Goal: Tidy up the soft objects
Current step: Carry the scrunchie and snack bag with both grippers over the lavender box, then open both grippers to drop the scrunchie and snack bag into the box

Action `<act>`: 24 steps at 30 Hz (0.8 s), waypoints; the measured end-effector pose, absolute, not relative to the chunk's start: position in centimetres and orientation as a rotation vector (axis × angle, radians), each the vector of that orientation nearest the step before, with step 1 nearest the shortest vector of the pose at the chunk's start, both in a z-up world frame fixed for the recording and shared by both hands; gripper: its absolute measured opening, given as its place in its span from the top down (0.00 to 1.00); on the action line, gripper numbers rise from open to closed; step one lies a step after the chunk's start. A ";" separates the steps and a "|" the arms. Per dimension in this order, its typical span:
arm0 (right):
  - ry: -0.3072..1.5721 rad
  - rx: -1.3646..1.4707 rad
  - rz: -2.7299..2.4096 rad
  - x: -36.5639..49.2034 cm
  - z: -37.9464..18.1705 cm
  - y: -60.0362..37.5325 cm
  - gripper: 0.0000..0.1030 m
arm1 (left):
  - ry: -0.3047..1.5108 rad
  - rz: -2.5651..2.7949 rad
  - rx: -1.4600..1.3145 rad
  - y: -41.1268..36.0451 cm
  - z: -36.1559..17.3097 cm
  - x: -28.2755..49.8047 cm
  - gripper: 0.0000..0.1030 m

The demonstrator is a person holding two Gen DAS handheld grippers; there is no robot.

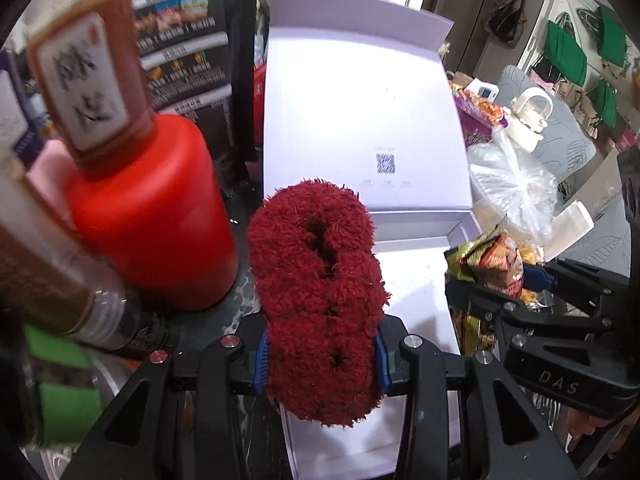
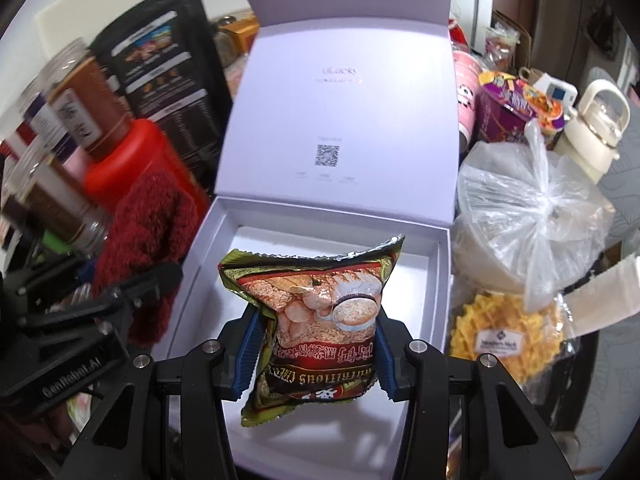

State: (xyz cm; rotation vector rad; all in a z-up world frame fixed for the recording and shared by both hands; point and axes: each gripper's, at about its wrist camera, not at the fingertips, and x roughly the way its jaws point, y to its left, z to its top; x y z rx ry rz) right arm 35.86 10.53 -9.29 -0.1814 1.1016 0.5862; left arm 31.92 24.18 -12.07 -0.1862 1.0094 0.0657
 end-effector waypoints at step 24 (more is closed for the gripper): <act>1.109 -0.191 0.452 40.0 -11.9 11.1 0.33 | 1.075 0.061 -0.118 24.4 -15.9 35.7 0.53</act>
